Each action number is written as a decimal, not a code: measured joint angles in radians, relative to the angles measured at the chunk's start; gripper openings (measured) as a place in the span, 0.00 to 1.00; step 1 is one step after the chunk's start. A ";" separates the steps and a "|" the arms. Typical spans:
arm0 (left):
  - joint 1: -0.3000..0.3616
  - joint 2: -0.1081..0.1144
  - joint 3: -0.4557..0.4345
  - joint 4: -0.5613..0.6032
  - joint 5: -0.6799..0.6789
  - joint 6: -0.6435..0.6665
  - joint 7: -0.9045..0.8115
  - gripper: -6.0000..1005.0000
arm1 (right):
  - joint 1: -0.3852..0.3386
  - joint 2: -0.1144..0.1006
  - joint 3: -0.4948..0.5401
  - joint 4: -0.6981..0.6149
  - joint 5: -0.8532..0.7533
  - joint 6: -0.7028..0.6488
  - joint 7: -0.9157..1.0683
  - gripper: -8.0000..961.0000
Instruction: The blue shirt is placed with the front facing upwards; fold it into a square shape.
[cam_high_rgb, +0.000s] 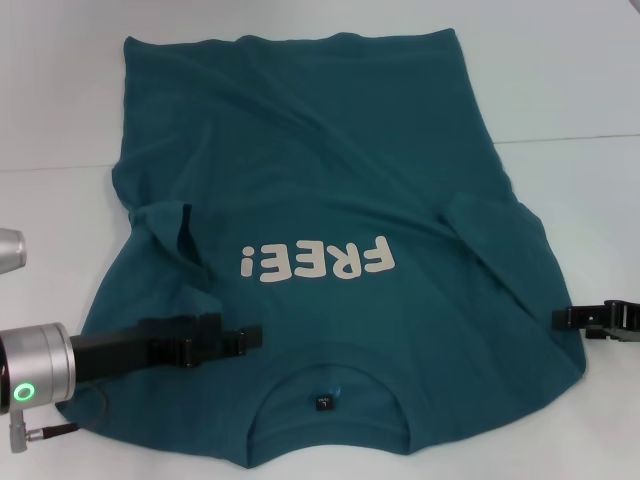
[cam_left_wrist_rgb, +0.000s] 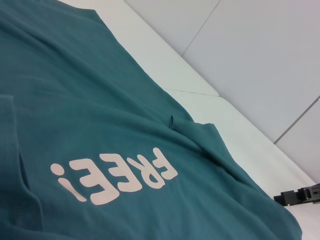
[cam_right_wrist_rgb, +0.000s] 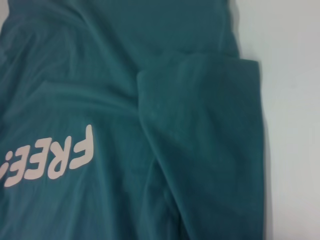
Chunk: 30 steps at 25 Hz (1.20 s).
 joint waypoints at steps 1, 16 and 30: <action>0.000 0.000 0.000 0.000 0.000 0.000 0.000 0.87 | 0.000 0.000 0.000 0.000 -0.001 0.001 0.000 0.72; 0.001 0.000 0.000 0.000 -0.002 0.000 0.001 0.87 | 0.019 0.010 -0.001 0.019 -0.008 0.022 -0.004 0.72; 0.000 0.000 0.000 0.000 -0.002 -0.001 0.001 0.87 | 0.026 0.017 0.004 0.025 0.017 -0.012 -0.010 0.71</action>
